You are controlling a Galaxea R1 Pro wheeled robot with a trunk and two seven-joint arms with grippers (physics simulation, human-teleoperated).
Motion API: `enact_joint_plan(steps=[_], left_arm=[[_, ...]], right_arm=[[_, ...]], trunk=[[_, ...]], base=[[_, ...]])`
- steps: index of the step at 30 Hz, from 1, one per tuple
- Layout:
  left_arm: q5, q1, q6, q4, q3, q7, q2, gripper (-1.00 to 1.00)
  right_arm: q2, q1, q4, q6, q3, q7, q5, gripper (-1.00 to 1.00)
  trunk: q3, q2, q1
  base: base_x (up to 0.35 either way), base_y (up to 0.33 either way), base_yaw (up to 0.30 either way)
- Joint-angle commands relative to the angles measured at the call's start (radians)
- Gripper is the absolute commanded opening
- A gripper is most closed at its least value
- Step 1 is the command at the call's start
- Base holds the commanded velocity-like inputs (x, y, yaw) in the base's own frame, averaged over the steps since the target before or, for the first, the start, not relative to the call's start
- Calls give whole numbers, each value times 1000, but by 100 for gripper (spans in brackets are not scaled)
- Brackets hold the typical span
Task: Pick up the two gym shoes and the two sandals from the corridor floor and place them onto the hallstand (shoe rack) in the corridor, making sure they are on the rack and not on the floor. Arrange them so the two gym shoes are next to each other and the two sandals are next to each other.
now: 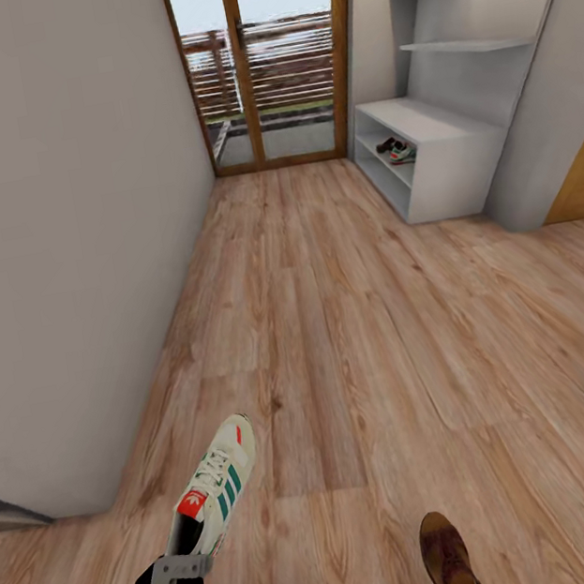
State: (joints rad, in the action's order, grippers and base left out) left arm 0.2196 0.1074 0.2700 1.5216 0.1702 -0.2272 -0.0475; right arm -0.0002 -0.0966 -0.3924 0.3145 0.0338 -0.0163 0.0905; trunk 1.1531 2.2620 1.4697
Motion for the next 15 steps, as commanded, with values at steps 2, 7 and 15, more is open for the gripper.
enact_joint_plan(steps=[2, 7, 15], left_arm=[[0, 0, 0, 0, 0, -1, 0, -100], [0, 0, 0, 0, 0, -1, 0, -100], [0, 0, 0, 0, 0, -1, 0, -100]], right_arm=[[0, 0, -2, 0, 0, -1, 6, -100], [-2, -2, -10, 0, 2, -1, 10, -100], [-4, -3, -93, 2, 4, -3, 12, -100]], trunk=[[0, 0, 0], [0, 0, 0], [0, 0, 0]], base=[[334, 0, 0], [334, 0, 0], [334, 0, 0]])
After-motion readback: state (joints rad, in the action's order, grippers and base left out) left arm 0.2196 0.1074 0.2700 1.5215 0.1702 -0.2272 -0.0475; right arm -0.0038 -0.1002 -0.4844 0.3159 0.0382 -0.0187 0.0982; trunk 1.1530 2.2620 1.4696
